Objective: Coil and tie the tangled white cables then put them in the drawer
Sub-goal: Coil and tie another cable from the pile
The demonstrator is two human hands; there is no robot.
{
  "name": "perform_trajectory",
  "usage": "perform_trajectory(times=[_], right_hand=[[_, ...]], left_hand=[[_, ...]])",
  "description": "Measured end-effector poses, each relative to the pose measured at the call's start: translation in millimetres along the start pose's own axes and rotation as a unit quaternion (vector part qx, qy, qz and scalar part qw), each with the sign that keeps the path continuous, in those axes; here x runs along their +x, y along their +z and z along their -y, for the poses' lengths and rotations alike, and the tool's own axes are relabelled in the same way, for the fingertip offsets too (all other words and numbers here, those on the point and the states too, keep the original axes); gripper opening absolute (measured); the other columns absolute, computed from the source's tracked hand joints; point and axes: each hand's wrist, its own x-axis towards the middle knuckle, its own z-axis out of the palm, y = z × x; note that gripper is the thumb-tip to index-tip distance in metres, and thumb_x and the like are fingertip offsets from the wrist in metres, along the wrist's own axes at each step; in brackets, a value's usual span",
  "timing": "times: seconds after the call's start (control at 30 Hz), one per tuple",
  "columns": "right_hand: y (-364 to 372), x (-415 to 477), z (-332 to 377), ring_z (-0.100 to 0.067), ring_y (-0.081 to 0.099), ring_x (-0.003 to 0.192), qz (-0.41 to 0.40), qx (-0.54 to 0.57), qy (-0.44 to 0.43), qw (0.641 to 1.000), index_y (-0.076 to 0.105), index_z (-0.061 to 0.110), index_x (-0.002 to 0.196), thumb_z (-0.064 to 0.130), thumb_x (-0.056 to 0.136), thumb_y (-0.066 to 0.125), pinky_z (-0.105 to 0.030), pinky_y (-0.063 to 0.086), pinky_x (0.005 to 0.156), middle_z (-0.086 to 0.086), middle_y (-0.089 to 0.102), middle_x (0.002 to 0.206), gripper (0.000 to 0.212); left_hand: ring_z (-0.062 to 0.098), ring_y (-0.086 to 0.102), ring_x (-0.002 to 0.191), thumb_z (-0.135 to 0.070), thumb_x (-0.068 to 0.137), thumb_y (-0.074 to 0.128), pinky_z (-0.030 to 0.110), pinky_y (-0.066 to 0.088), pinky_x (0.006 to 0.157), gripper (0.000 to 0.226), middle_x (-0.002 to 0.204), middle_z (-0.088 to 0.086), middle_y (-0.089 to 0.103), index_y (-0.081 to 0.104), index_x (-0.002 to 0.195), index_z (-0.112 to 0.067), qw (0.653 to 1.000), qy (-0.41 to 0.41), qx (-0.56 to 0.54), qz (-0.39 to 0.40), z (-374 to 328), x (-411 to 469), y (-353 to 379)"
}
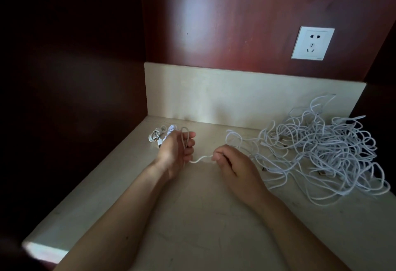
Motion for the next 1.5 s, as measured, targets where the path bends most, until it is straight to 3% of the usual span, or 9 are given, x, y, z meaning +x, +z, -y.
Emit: perform_trajectory(times=[0.37, 0.6, 0.8, 1.0, 1.13, 1.2, 1.27, 1.37, 1.5], right_hand=[[2, 2, 5, -0.004, 0.053, 0.058, -0.087, -0.006, 0.018, 0.996, 0.051, 0.034, 0.087, 0.057, 0.088, 0.048, -0.024, 0.040, 0.057, 0.016, 0.056, 0.062, 0.023], [9, 7, -4, -0.006, 0.054, 0.063, -0.088, -0.005, 0.062, 0.994, 0.052, 0.029, 0.087, 0.053, 0.090, 0.041, -0.035, 0.047, 0.063, 0.011, 0.056, 0.069, 0.026], [9, 4, -4, -0.011, 0.060, 0.067, -0.083, -0.026, 0.053, 0.995, 0.050, 0.034, 0.096, 0.049, 0.093, 0.026, -0.040, 0.049, 0.066, 0.008, 0.059, 0.072, 0.028], [10, 5, -2, -0.019, 0.062, 0.065, -0.076, -0.105, 0.022, 0.991, 0.050, 0.031, 0.099, 0.049, 0.094, 0.030, -0.037, 0.047, 0.057, 0.004, 0.064, 0.069, 0.027], [10, 2, 3, -0.021, 0.060, 0.065, -0.045, -0.162, -0.011, 0.986, 0.055, 0.026, 0.090, 0.047, 0.095, 0.029, -0.033, 0.039, 0.055, 0.002, 0.062, 0.070, 0.034], [10, 1, 5, -0.022, 0.061, 0.068, -0.028, -0.184, -0.018, 0.982, 0.056, 0.026, 0.091, 0.047, 0.096, 0.028, -0.034, 0.042, 0.056, 0.002, 0.064, 0.073, 0.035], [12, -1, 6, -0.022, 0.064, 0.071, -0.001, -0.212, -0.025, 0.977, 0.058, 0.028, 0.096, 0.046, 0.095, 0.026, -0.034, 0.044, 0.057, 0.002, 0.066, 0.078, 0.037], [15, -2, 7, -0.020, 0.065, 0.077, 0.054, -0.239, -0.039, 0.969, 0.060, 0.029, 0.099, 0.047, 0.094, 0.021, -0.034, 0.045, 0.061, 0.004, 0.067, 0.083, 0.043], [16, -3, 12, -0.015, 0.065, 0.075, 0.080, -0.213, -0.040, 0.973, 0.063, 0.025, 0.091, 0.052, 0.090, 0.026, -0.032, 0.046, 0.062, 0.005, 0.068, 0.081, 0.046]], left_hand=[[0.012, 0.034, 0.047, -0.023, 0.095, 0.028, 0.023, 0.022, 0.043, 0.033, 0.058, 0.002, 0.045, 0.051, 0.073, -0.016, 0.936, -0.054, 0.287, 0.197, 12, -23, 11], [0.010, 0.014, 0.043, -0.045, 0.094, 0.025, 0.026, 0.010, 0.042, 0.045, 0.045, -0.004, 0.020, 0.040, 0.057, -0.024, 0.917, -0.118, 0.268, 0.270, 4, -28, 14], [0.008, 0.027, 0.045, -0.038, 0.102, 0.043, 0.022, 0.024, 0.046, 0.048, 0.046, -0.007, 0.034, 0.036, 0.059, -0.019, 0.903, 0.112, 0.363, 0.201, 11, -28, 13], [0.001, 0.041, 0.047, -0.028, 0.106, 0.034, 0.013, 0.035, 0.051, 0.039, 0.063, 0.004, 0.057, 0.068, 0.096, -0.013, 0.917, 0.240, 0.315, 0.053, 12, -19, 7], [0.003, 0.059, 0.064, -0.035, 0.106, 0.027, 0.015, 0.048, 0.062, 0.044, 0.090, -0.002, 0.074, 0.068, 0.104, -0.017, 0.970, 0.189, 0.150, 0.018, 4, -12, 3], [0.009, 0.069, 0.076, -0.037, 0.106, 0.026, 0.025, 0.056, 0.076, 0.045, 0.083, 0.000, 0.075, 0.065, 0.103, -0.016, 0.991, 0.130, 0.002, 0.037, 0, -12, 6], [0.011, 0.064, 0.057, -0.038, 0.106, 0.028, 0.026, 0.058, 0.063, 0.043, 0.061, -0.002, 0.063, 0.062, 0.098, -0.013, 0.988, 0.088, -0.118, 0.035, -2, -13, 8], [0.002, 0.027, 0.033, -0.040, 0.105, 0.031, 0.014, 0.027, 0.032, 0.038, 0.046, -0.009, 0.030, 0.050, 0.082, -0.017, 0.979, 0.063, -0.191, 0.018, -5, -9, 3], [0.001, 0.014, 0.031, -0.040, 0.106, 0.028, 0.014, 0.009, 0.028, 0.042, 0.044, -0.010, 0.020, 0.039, 0.070, -0.021, 0.983, 0.079, -0.161, -0.031, -10, -5, -7]])
